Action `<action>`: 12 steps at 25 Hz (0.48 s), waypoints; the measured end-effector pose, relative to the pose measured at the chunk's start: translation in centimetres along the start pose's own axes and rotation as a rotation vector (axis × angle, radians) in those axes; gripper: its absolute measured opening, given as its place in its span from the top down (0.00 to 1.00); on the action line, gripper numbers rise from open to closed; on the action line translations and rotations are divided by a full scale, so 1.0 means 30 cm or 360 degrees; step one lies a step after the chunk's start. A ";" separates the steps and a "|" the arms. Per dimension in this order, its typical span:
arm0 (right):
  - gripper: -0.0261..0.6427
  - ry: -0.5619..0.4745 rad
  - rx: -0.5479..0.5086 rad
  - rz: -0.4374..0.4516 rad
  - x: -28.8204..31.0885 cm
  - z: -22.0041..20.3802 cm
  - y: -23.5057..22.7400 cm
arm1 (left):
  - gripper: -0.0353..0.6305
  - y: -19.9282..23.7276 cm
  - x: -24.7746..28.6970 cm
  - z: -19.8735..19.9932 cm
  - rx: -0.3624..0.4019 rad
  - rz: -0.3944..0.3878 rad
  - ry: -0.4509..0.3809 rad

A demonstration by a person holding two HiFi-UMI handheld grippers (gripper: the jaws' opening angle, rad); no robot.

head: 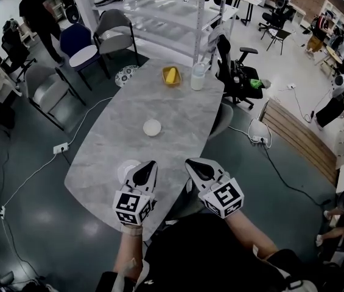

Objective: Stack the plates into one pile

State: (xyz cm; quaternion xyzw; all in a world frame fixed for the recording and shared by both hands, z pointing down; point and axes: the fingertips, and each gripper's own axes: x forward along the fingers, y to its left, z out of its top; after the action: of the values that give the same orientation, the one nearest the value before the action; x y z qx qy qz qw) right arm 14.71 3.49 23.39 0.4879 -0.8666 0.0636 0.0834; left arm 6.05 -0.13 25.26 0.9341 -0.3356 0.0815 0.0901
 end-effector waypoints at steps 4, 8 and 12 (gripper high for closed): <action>0.94 -0.0005 0.0025 -0.0009 -0.008 -0.009 0.002 | 0.93 -0.004 -0.019 -0.008 -0.0016 0.0014 -0.0006; 0.94 0.0000 0.0054 -0.0021 -0.016 -0.023 0.002 | 0.93 -0.007 -0.033 -0.027 -0.0031 0.0022 0.0004; 0.94 0.0011 0.0071 -0.0031 -0.028 -0.047 0.005 | 0.93 -0.021 -0.044 -0.049 -0.0035 0.0025 0.0019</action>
State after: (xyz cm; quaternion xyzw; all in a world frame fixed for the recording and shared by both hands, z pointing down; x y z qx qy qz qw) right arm 15.12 4.53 24.58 0.4980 -0.8598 0.0837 0.0762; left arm 5.31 1.48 26.32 0.9300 -0.3432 0.0840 0.1018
